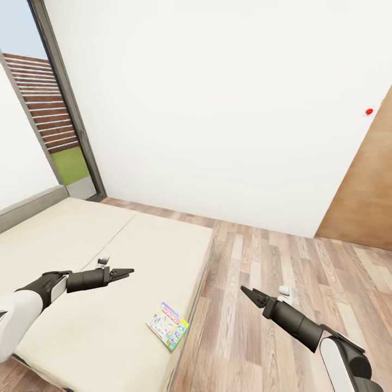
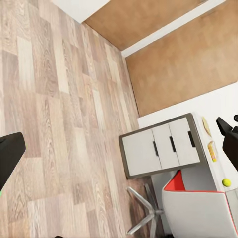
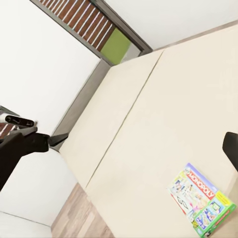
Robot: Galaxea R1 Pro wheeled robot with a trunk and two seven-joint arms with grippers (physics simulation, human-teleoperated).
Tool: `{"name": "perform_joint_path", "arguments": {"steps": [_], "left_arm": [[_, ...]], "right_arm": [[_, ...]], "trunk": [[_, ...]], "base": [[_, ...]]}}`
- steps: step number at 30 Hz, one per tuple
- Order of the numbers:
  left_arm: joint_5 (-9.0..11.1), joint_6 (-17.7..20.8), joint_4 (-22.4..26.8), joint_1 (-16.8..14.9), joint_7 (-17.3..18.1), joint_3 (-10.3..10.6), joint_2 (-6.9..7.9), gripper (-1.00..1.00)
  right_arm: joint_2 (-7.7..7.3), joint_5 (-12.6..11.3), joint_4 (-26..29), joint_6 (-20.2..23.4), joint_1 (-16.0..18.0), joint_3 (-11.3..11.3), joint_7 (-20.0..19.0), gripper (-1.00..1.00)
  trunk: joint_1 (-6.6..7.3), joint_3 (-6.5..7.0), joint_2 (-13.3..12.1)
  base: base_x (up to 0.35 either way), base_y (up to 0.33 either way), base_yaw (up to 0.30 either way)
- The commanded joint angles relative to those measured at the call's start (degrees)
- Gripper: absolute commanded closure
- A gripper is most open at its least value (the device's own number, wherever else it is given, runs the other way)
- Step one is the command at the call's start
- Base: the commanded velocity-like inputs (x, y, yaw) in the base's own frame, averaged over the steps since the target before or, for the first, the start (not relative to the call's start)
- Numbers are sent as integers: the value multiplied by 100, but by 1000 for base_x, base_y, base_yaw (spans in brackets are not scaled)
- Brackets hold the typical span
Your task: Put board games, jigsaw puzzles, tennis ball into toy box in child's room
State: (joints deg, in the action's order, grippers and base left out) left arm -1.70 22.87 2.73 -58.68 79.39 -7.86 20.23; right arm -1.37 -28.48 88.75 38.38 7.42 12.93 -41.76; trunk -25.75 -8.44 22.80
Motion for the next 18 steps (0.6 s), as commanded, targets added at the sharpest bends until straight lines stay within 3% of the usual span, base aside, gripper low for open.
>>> {"name": "perform_joint_path", "arguments": {"steps": [1,9,18], "left_arm": [[-17,59,0,-3,21,-23,-2,-100],[-14,-10,0,5,30,-23,-20,-100],[-10,-42,0,6,39,-25,-12,-100]], "right_arm": [[1,-26,2,38,5,4,-6,-100],[-4,-26,9,38,5,-9,-9,-100],[-4,-26,10,38,5,-10,-8,-100]], "trunk": [[-4,-11,12],[-4,16,12],[-4,51,12]], "base": [[10,-3,57],[3,-15,193],[0,-152,260]]}}
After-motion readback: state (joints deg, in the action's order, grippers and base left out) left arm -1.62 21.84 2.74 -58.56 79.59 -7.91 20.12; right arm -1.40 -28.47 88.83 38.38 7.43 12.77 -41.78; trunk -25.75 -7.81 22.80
